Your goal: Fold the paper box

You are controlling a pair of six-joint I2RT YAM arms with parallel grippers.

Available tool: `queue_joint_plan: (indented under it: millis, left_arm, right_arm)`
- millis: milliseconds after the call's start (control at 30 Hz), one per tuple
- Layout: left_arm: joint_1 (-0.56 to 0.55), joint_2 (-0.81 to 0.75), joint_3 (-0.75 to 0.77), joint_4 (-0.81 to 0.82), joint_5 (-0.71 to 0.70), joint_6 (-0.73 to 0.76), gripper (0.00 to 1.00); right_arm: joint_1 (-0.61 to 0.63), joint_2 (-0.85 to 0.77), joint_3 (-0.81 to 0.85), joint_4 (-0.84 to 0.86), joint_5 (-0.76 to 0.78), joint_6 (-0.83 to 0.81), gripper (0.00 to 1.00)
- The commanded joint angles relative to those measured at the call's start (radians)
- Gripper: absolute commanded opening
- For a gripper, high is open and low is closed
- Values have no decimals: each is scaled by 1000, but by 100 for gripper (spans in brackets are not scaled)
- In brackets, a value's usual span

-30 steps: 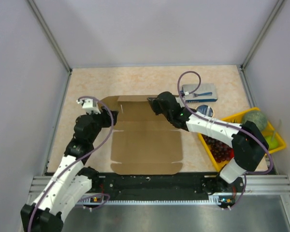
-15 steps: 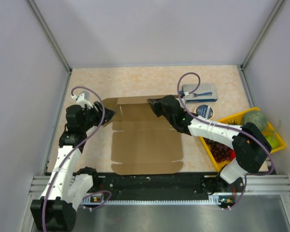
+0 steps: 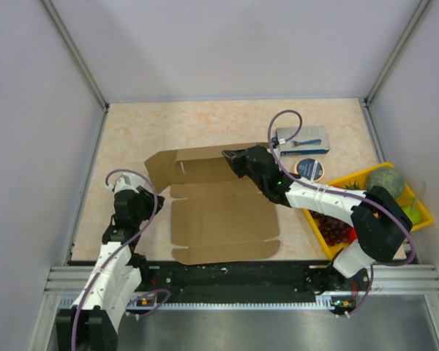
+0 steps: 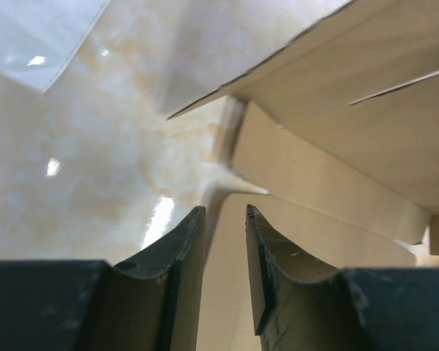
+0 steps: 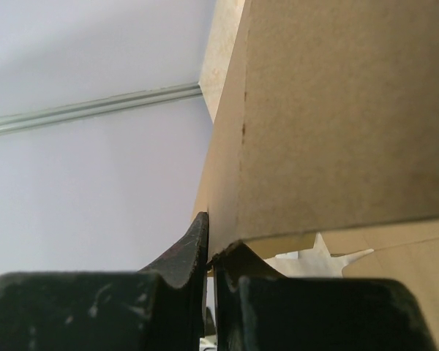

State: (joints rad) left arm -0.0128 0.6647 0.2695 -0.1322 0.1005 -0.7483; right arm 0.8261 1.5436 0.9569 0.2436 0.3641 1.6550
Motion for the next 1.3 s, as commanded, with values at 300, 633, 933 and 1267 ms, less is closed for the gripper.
queue_joint_plan:
  millis: [300, 633, 933, 1267]
  left_arm:
    - [-33, 403, 45, 233, -160, -23, 24]
    - [-115, 509, 93, 382, -41, -10, 17]
    - [-127, 430, 106, 442, 79, 35, 17]
    - [-134, 396, 119, 349, 73, 55, 18]
  right_arm:
    - [-4, -27, -6, 28, -10, -35, 0]
    - [-5, -23, -1, 28, -16, -31, 0]
    - [-5, -31, -21, 55, -24, -46, 0]
    - [-4, -51, -76, 95, -28, -90, 0]
